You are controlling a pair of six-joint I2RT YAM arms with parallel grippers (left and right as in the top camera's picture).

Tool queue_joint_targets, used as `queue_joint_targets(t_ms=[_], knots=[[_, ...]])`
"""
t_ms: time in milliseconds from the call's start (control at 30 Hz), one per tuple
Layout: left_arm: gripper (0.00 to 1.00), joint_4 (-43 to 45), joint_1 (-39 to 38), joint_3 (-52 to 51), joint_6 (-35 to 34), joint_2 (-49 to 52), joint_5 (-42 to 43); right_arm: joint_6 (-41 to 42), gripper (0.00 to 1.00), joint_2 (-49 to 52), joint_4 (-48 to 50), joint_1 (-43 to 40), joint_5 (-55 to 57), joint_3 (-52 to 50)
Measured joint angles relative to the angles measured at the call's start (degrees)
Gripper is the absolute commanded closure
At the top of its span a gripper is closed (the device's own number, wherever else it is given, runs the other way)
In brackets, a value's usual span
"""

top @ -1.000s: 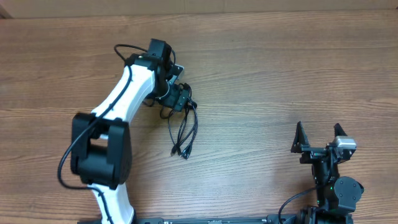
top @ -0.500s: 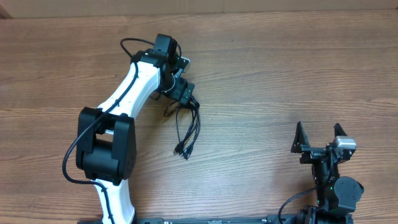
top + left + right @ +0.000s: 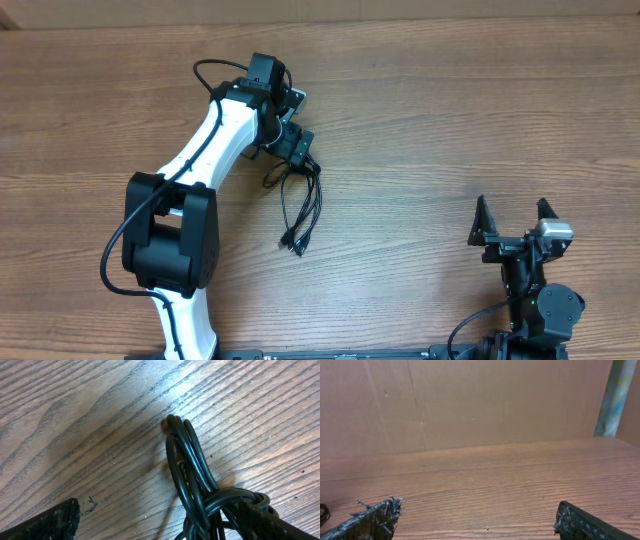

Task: Untangle cables
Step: 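Lower the left gripper and close it on the cable bundle's top loop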

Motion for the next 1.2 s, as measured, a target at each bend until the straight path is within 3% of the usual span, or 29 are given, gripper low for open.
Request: queue_joint_targets(t_ms=[67, 233, 533, 800, 900, 1067, 1200], knots=[[0.27, -0.02, 0.00, 0.00, -0.52, 0.00, 0.00, -0.04, 0.00, 0.00, 0.00, 0.00, 0.00, 0.00], [0.12, -0.04, 0.00, 0.00, -7.21, 0.00, 0.02, -0.04, 0.00, 0.00, 0.02, 0.00, 0.00, 0.00], [0.04, -0.28, -1.07, 0.00, -12.79, 0.00, 0.02, -0.04, 0.00, 0.00, 0.00, 0.00, 0.02, 0.00], [0.06, 0.22, -1.88, 0.00, -13.79, 0.00, 0.00, -0.02, 0.00, 0.00, -0.02, 0.00, 0.02, 0.00], [0.13, 0.79, -1.88, 0.00, -13.81, 0.00, 0.00, -0.04, 0.00, 0.00, 0.02, 0.00, 0.02, 0.00], [0.08, 1.33, -1.88, 0.00, -14.01, 0.26, 0.02, -0.04, 0.00, 0.00, 0.02, 0.00, 0.02, 0.00], [0.15, 1.46, -1.88, 0.00, -13.97, 2.93, 0.00, -0.02, 0.00, 0.00, 0.02, 0.00, 0.00, 0.00]])
